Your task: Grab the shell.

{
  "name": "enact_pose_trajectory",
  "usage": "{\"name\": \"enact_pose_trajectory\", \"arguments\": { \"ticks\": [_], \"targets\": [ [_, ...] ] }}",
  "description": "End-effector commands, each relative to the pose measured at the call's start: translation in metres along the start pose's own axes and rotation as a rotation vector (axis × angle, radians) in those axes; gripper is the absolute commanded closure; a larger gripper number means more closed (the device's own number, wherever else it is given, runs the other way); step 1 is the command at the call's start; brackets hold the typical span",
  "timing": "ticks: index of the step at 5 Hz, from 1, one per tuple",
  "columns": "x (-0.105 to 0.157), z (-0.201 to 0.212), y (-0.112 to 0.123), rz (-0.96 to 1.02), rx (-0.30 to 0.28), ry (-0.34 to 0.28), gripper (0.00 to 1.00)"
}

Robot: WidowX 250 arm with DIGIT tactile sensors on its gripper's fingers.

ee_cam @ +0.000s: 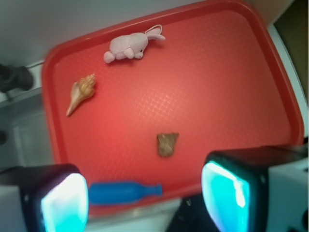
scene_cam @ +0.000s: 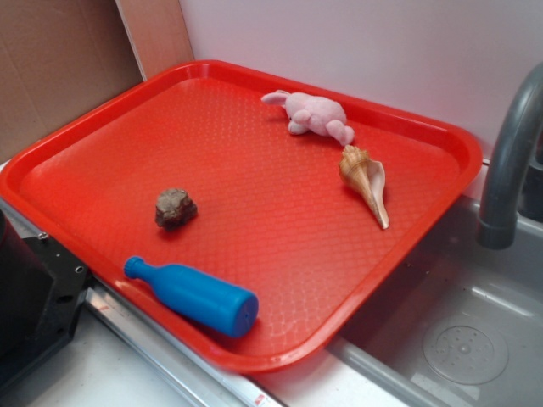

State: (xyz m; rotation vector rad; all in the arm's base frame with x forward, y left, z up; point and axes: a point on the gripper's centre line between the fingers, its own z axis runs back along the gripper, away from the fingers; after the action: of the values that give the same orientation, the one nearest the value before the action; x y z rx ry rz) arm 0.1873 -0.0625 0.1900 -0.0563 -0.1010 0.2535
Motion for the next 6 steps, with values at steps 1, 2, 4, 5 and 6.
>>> {"name": "enact_pose_trajectory", "arguments": {
  "ticks": [1,2,4,5,6],
  "targets": [
    [0.044,-0.054,-0.043,0.063,0.028,-0.128,0.0],
    [0.053,-0.088,-0.047,0.142,0.04,-0.074,0.0],
    [0.072,-0.101,-0.046,0.173,0.015,-0.028,0.0],
    [0.072,-0.101,-0.046,0.173,0.015,-0.028,0.0],
    [0.078,-0.116,-0.063,0.27,0.074,0.021,0.0]
  ]
}}
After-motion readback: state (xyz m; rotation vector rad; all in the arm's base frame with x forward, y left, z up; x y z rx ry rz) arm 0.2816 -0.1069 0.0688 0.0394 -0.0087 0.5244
